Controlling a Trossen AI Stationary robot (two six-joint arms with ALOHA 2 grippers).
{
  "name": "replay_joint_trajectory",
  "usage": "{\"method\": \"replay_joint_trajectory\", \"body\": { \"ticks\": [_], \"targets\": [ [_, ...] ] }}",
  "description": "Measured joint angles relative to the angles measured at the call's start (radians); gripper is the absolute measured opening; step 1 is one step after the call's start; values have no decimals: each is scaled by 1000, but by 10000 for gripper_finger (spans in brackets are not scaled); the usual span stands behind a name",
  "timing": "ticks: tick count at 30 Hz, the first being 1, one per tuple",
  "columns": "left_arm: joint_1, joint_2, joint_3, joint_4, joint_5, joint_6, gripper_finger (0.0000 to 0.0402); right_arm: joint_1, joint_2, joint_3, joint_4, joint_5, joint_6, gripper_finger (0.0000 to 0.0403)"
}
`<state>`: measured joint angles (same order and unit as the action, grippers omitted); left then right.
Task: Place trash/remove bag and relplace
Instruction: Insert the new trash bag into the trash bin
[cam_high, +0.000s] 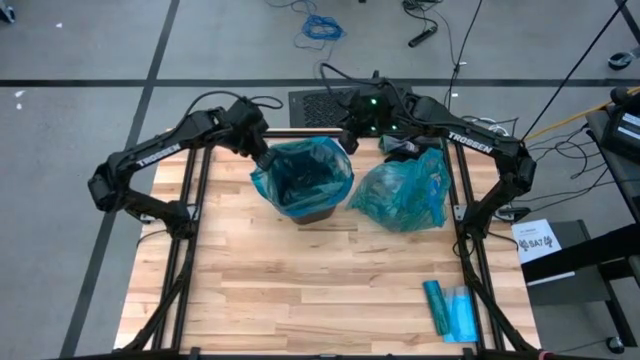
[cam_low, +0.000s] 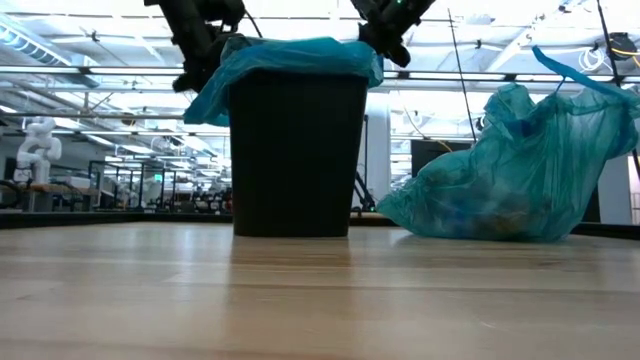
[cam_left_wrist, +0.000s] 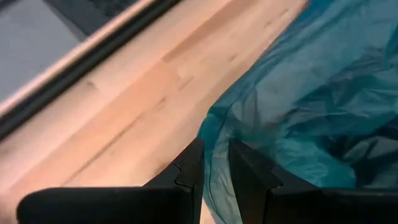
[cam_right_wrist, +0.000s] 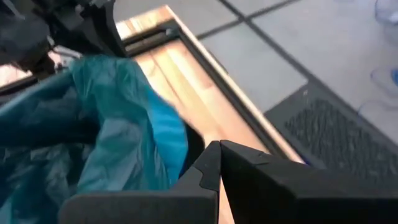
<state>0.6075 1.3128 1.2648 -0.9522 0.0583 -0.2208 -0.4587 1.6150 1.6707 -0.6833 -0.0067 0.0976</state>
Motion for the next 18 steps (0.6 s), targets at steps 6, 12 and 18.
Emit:
{"method": "replay_joint_trajectory", "body": {
  "ticks": [6, 12, 18],
  "targets": [
    [23, 0, -19, 43, 65, -6, 72, 8, 1, 0, -59, -119, 4, 0],
    [23, 0, -19, 92, 69, -1, 72, 11, -4, 0, -79, -216, 13, 0],
    [23, 0, -19, 99, 70, 24, 72, 14, 8, 0, -133, -229, 7, 0]
  ]
}}
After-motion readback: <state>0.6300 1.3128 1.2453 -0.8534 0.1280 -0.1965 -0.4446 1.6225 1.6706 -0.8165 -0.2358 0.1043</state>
